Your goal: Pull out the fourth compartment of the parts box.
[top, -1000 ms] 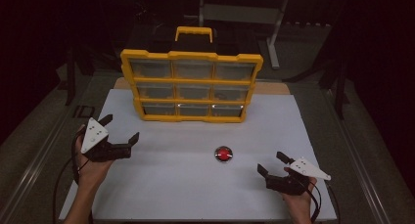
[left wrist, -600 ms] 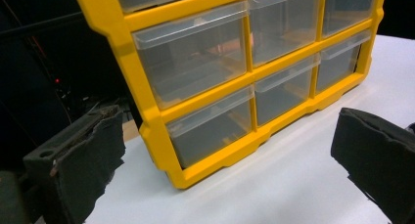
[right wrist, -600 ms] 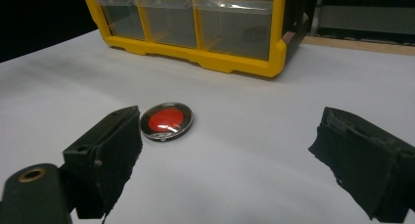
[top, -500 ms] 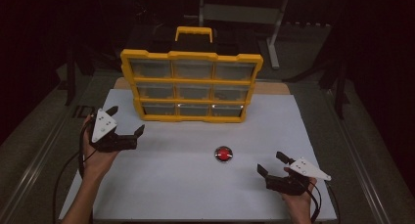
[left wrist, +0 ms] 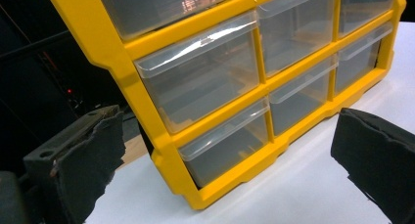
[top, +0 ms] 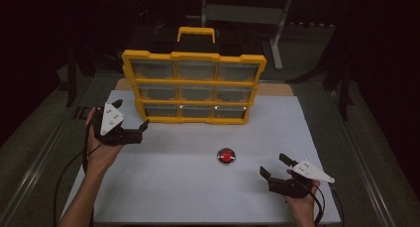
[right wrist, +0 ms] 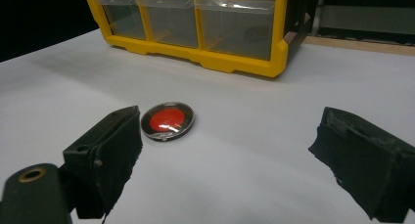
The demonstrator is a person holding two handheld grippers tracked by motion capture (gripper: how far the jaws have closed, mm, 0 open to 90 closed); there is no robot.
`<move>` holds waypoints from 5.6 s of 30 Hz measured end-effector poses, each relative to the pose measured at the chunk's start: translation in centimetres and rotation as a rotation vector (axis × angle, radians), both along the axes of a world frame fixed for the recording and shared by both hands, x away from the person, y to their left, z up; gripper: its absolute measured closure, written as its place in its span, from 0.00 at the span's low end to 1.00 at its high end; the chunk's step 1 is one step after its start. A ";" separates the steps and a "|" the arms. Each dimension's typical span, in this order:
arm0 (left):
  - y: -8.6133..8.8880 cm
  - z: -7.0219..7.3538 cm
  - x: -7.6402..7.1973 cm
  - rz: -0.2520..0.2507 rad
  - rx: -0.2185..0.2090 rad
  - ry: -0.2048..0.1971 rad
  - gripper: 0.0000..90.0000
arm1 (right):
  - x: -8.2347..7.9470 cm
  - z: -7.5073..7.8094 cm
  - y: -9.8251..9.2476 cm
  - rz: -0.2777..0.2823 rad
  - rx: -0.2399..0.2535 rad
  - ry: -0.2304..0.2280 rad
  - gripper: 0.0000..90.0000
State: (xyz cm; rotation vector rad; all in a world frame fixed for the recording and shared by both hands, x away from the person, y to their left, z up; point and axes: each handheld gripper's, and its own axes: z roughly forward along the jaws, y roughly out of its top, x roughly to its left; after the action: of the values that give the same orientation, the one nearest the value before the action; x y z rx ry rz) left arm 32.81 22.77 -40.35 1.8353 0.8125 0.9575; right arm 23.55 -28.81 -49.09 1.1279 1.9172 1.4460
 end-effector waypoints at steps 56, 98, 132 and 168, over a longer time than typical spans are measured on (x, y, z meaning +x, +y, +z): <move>-3.8 1.5 4.4 0.049 0.458 -0.116 0.00 | 0.0 0.0 0.1 -0.005 -0.010 0.001 0.11; -6.4 -0.3 5.7 0.124 0.797 -0.257 0.04 | 0.1 -0.2 0.2 -0.008 -0.014 0.009 0.11; -8.1 -2.5 6.8 0.232 0.990 -0.418 0.23 | 0.1 -0.1 0.2 -0.013 -0.022 0.004 0.11; -8.9 -3.3 6.8 0.292 1.100 -0.542 0.73 | 0.1 -0.1 0.2 -0.016 -0.030 0.002 0.11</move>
State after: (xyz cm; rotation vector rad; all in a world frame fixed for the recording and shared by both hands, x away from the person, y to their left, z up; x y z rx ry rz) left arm 39.63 13.87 -43.66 2.1355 0.1709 2.2770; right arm 23.62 -28.61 -49.23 1.1294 1.9200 1.4038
